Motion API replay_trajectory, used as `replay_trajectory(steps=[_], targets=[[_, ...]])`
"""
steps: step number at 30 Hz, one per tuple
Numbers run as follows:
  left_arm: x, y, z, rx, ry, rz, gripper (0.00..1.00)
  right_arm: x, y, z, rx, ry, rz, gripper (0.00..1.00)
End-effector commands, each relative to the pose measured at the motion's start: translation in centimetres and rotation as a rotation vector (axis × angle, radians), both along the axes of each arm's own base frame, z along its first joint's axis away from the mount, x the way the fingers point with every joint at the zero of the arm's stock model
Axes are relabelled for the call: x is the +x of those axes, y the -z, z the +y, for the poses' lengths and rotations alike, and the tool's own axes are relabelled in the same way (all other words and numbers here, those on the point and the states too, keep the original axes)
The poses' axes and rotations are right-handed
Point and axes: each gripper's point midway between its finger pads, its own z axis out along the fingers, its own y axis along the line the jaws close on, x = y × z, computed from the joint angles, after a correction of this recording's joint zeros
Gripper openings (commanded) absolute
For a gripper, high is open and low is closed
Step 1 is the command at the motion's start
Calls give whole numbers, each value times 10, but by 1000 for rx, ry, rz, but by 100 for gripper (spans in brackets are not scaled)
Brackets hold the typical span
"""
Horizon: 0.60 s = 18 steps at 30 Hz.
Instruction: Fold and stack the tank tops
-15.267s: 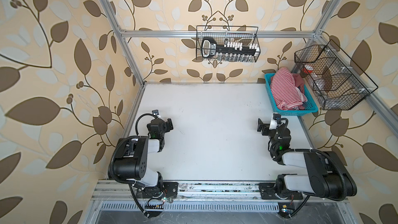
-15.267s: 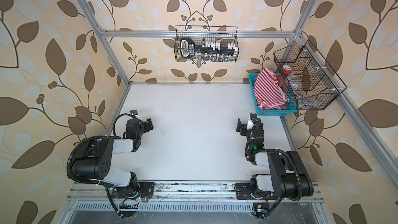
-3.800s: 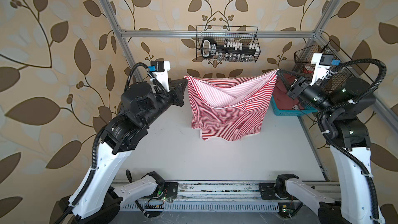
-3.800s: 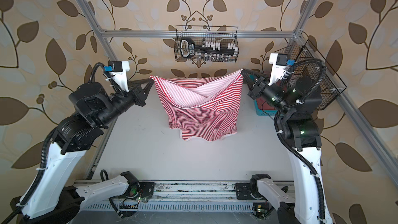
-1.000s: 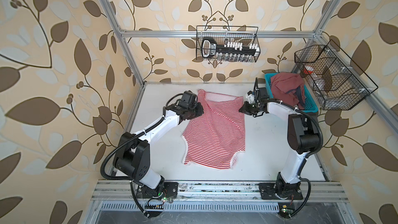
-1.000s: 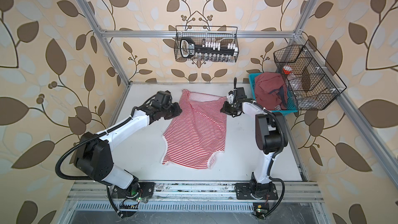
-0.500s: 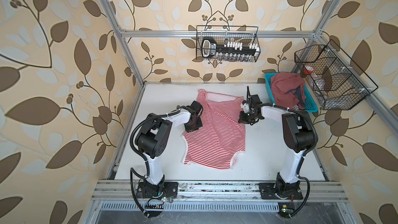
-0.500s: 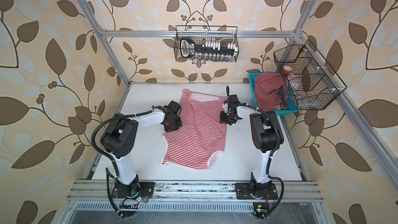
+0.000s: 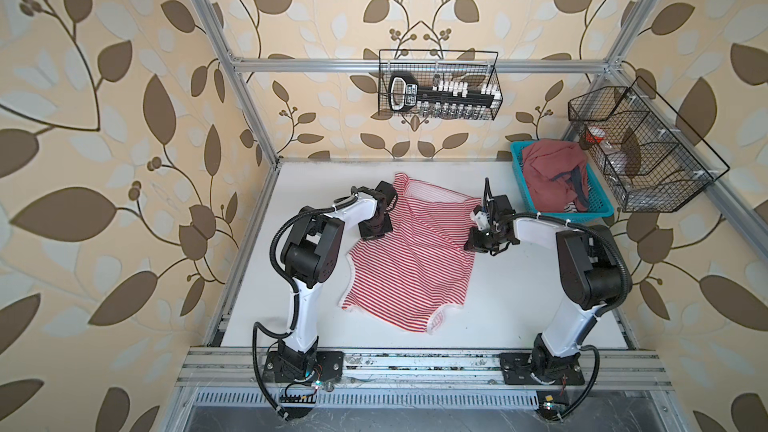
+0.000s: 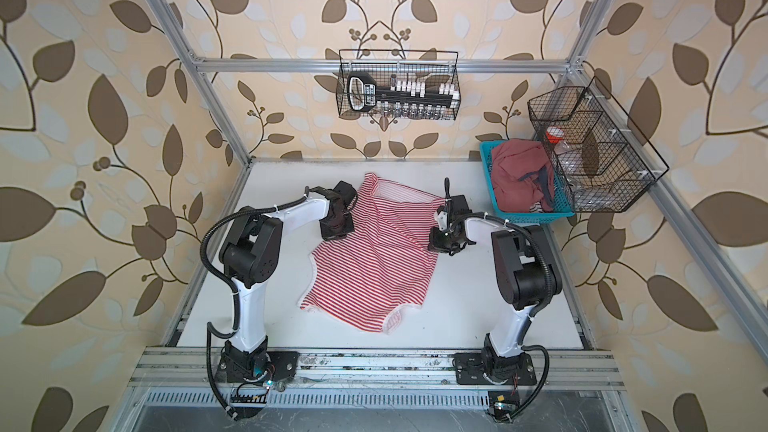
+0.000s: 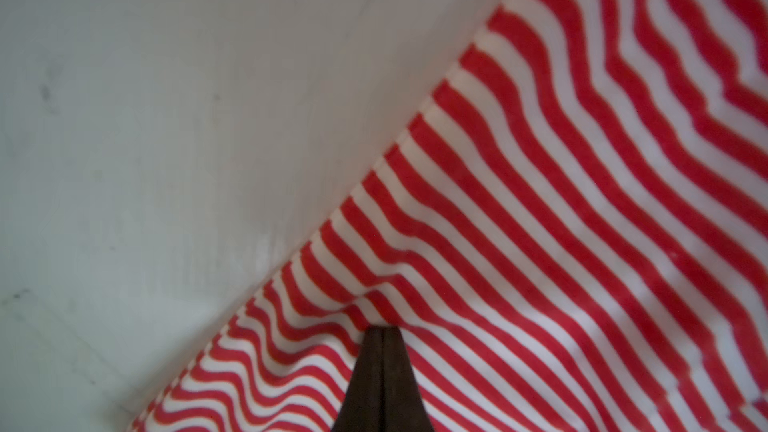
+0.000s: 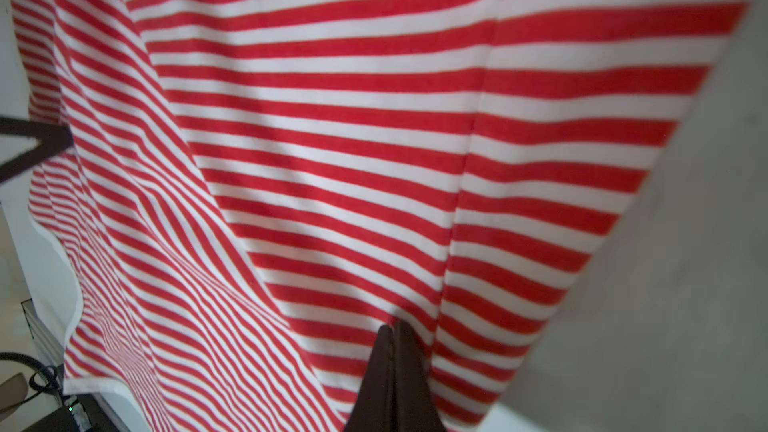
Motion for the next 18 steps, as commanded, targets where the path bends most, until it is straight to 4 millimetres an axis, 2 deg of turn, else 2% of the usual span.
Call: replay_trajectory(steps=[1,6,11,18], targets=[[9,3,29,126,41,65,5,-46,14,9,10,-10,98,0],[48,10,29,119,85,93,5,-80,6,45,168,-4,87,0],[89,14,15,32,120,68,5,-106,0,82,240,3,79,0],[141,13,-36,-206,167,-80,7,-116,-17,142,359,-13,55,0]])
